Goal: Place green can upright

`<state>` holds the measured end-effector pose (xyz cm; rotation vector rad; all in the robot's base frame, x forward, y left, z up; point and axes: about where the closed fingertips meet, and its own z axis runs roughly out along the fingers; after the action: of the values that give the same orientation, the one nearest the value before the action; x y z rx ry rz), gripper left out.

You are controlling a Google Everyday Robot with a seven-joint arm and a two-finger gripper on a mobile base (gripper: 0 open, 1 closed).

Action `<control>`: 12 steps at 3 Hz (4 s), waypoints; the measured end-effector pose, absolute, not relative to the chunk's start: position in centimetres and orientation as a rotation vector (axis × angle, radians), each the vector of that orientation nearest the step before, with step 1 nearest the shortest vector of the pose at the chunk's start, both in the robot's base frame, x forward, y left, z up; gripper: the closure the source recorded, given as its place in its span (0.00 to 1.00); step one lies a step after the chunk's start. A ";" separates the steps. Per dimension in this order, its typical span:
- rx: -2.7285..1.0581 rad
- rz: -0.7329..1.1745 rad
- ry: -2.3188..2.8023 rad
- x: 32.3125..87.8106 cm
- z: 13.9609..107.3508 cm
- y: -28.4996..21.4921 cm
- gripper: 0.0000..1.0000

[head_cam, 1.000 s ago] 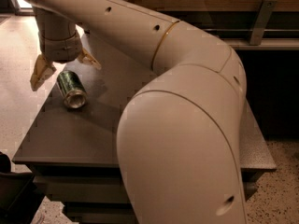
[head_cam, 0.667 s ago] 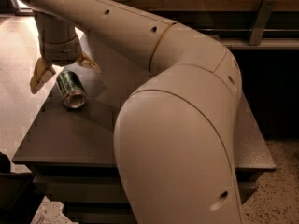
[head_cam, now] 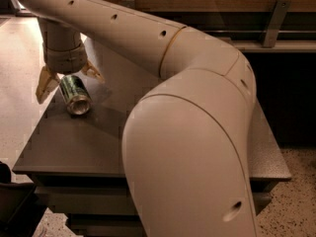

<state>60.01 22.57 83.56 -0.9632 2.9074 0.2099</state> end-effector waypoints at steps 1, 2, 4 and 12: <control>-0.983 0.192 2.907 60.0 83.1 23.0 0.33; -0.984 0.197 2.903 60.1 82.9 23.2 0.57; -0.985 0.206 2.896 60.3 82.6 23.7 1.00; -1.040 0.247 2.248 60.9 95.0 16.2 1.00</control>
Offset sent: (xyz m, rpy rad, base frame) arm 0.0003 0.0042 -0.0044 -0.0127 -0.0001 0.0125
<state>60.85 16.25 94.97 -1.0401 2.2479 0.2471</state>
